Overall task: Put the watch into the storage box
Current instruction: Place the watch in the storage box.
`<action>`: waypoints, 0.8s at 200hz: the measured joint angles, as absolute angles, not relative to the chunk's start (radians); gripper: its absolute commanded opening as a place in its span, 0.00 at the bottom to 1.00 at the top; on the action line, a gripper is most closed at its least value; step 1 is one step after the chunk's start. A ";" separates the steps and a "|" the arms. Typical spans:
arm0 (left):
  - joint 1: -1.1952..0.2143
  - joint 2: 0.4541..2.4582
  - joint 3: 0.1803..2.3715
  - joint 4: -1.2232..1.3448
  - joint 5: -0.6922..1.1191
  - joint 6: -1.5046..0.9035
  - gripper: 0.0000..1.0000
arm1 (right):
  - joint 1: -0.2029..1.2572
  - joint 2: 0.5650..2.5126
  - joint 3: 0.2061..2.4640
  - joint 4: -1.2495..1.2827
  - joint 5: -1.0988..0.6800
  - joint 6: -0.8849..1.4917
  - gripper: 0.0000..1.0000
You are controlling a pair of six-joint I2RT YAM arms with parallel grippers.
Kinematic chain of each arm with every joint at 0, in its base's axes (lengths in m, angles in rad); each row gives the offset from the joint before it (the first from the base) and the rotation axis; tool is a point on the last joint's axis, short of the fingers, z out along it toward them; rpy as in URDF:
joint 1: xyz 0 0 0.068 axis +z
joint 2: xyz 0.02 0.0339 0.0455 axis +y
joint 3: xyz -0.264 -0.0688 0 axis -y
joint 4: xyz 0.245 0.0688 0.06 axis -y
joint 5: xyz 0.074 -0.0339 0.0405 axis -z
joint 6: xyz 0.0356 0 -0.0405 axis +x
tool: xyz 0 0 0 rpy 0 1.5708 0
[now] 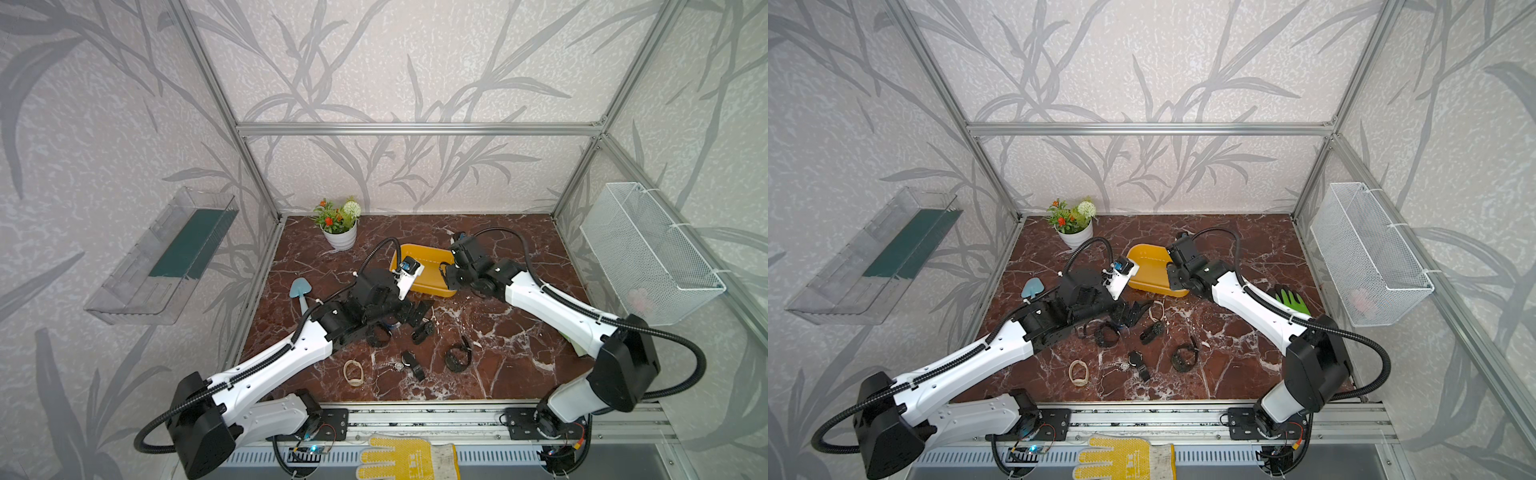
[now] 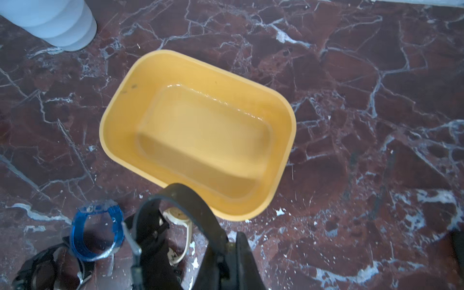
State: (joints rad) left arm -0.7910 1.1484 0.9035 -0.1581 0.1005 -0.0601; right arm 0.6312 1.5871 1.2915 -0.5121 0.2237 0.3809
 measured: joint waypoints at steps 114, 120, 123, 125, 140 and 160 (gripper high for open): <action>-0.785 1.157 0.938 -0.217 -0.087 -0.046 0.99 | 0.568 2.073 1.703 -0.561 0.104 0.251 0.01; -0.785 1.158 0.938 -0.219 -0.087 -0.046 0.99 | 0.567 2.093 1.727 -0.567 0.105 0.246 0.01; -0.785 1.158 0.938 -0.220 -0.087 -0.046 0.99 | 0.565 2.103 1.739 -0.572 0.104 0.242 0.01; -0.785 1.158 0.938 -0.220 -0.087 -0.046 0.99 | 0.564 2.108 1.744 -0.573 0.105 0.242 0.01; -0.785 1.158 0.938 -0.222 -0.083 -0.048 0.99 | 0.560 2.156 1.794 -0.586 0.107 0.232 0.01; -0.785 1.158 0.938 -0.225 -0.068 -0.054 0.99 | 0.557 2.202 1.829 -0.602 0.107 0.223 0.02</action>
State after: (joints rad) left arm -0.7849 1.1584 0.9379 -0.2249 -0.0685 -0.0540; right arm 0.5568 2.2021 1.8290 -0.6022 0.1070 0.2230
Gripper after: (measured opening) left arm 0.987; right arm 0.096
